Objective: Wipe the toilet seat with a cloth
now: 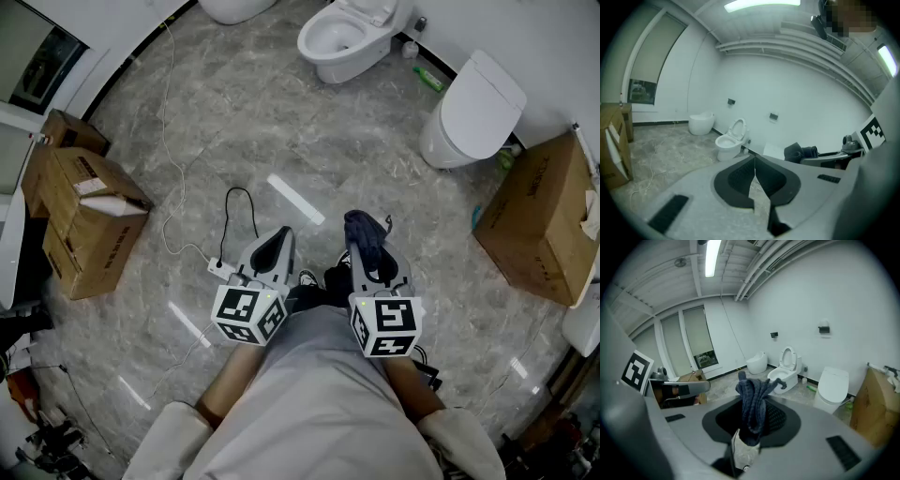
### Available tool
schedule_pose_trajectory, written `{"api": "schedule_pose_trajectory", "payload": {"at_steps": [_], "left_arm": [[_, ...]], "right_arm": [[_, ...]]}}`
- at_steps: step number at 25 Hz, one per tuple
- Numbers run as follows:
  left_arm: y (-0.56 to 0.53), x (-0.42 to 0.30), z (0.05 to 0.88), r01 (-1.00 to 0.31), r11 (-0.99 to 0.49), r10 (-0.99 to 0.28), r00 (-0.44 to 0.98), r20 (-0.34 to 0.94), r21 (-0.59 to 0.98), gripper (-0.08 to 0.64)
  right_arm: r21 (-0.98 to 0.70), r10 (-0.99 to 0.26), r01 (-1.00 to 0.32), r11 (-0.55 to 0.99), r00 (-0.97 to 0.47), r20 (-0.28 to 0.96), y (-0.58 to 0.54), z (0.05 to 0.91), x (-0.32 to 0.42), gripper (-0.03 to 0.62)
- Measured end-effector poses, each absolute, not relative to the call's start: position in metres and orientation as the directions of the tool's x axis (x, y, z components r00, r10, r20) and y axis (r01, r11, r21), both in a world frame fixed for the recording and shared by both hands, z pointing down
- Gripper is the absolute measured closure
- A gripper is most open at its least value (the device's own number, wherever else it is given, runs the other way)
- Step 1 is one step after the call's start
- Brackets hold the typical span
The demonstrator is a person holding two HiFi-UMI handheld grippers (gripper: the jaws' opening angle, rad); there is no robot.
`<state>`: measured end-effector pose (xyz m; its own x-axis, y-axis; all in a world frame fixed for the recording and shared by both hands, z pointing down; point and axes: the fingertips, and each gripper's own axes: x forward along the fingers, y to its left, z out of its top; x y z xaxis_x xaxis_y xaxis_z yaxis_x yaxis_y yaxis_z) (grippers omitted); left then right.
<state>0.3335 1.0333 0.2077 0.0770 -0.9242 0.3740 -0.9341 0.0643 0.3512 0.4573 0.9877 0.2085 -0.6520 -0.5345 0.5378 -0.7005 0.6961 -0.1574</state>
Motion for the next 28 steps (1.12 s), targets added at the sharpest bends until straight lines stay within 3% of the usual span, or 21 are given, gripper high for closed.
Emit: {"api": "schedule_pose_trajectory", "payload": {"at_steps": [13, 22, 28], "left_arm": [[1.027, 0.271, 0.203, -0.924, 0.039, -0.934, 0.103, 0.343, 0.381, 0.551], [0.893, 0.228, 0.217, -0.939, 0.026, -0.904, 0.125, 0.410, 0.343, 0.551], [0.776, 0.204, 0.215, -0.930, 0.010, -0.889, 0.160, 0.430, 0.367, 0.551]], "right_arm": [[-0.187, -0.569, -0.694, 0.695, -0.690, 0.447, 0.974, 0.184, 0.389, 0.506], [-0.248, -0.514, -0.645, 0.723, -0.741, 0.431, 0.832, 0.201, 0.324, 0.499], [-0.328, -0.414, -0.591, 0.737, -0.778, 0.472, 0.728, 0.218, 0.283, 0.499]]}}
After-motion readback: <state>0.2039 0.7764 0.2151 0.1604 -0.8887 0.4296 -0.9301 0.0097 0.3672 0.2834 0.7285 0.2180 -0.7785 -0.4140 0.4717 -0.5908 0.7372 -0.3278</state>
